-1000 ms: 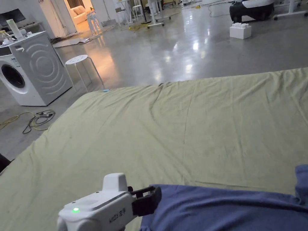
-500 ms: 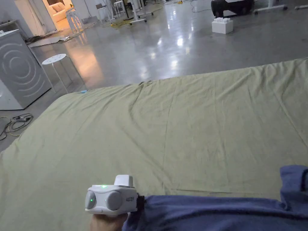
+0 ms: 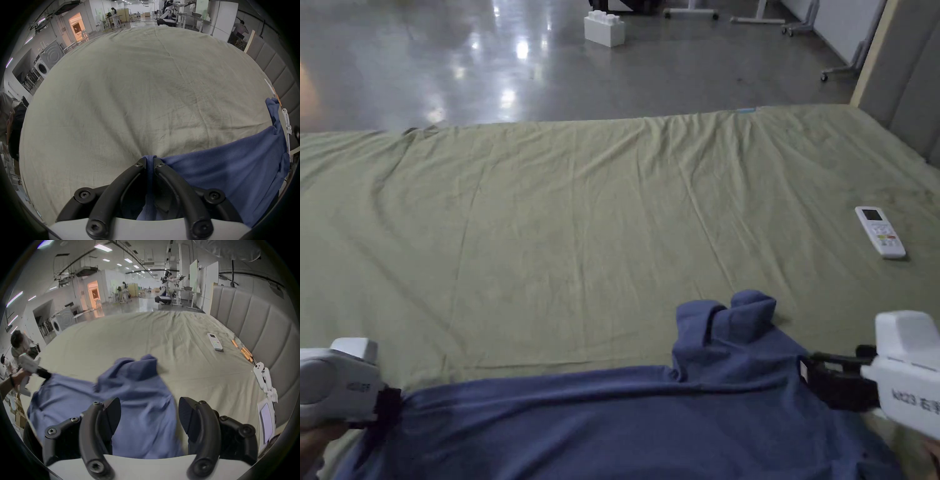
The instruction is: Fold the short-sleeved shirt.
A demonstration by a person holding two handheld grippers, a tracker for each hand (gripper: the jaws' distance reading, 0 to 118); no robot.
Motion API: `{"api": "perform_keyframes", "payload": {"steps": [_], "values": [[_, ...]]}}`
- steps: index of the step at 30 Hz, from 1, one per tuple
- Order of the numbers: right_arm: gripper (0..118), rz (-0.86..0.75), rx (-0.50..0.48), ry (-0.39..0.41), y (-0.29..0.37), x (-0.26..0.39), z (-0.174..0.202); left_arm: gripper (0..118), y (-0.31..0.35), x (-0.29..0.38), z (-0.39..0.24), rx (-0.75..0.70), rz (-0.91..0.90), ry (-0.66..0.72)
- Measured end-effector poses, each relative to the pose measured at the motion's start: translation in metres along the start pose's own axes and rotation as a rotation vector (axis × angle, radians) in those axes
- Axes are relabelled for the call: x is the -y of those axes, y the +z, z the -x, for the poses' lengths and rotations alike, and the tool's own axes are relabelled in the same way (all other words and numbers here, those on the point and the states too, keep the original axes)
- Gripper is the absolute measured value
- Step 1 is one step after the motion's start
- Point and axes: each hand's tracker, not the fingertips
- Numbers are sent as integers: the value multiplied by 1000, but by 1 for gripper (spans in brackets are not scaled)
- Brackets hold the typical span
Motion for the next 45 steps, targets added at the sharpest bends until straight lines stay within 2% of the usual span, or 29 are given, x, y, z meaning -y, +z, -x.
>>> {"api": "perform_keyframes", "payload": {"steps": [1,4,5,6,8,10,11,12,13,14,17,20,23,26,29,32,37,40,41,42,43,44,45], "values": [[77,52,13,-20,-23,-5,-10,9,4,1,-4,-1,6,-6],[64,215,10,-69,-71,-7,-24,9,4,1,-6,0,17,-26],[58,242,-2,-47,-80,-4,-23,9,6,1,-7,2,18,-33],[57,281,-2,-30,-88,-2,-21,9,7,2,-8,5,19,-34],[56,358,34,79,-102,1,-6,9,7,1,-7,14,23,-38],[52,306,46,117,-98,-2,0,9,8,1,-6,17,25,-22],[38,308,32,95,-97,-3,-1,9,10,0,-7,13,27,-1],[15,300,-1,75,-95,-6,1,9,11,0,-8,12,28,6],[6,300,-38,22,-92,-7,1,9,15,-1,-6,11,21,21],[6,304,-18,-4,-88,-8,-1,8,23,1,-6,6,-6,39],[6,187,-42,-3,-50,-13,-3,8,69,13,-2,34,-158,22],[6,83,-57,-6,16,-11,0,8,134,39,11,95,-285,30],[6,9,-58,-39,82,12,1,8,188,85,32,121,-342,9],[6,-40,-55,-86,137,52,7,8,216,142,49,174,-377,27],[6,-29,-43,-100,167,102,17,8,218,201,55,248,-332,128],[6,-10,-40,-118,174,145,24,8,205,244,52,238,-316,127],[6,65,-16,-143,150,180,33,8,157,269,49,212,-242,153],[9,87,17,-103,140,189,34,9,144,275,46,187,-208,159],[26,94,25,-94,139,189,34,16,144,277,45,185,-212,158],[49,117,52,-84,139,188,34,30,146,279,46,158,-226,154],[71,126,58,-78,141,188,32,50,149,278,49,113,-249,137],[79,111,60,-76,148,188,27,74,156,278,52,61,-288,122],[77,94,68,-78,155,185,24,81,168,280,53,3,-345,105]]}}
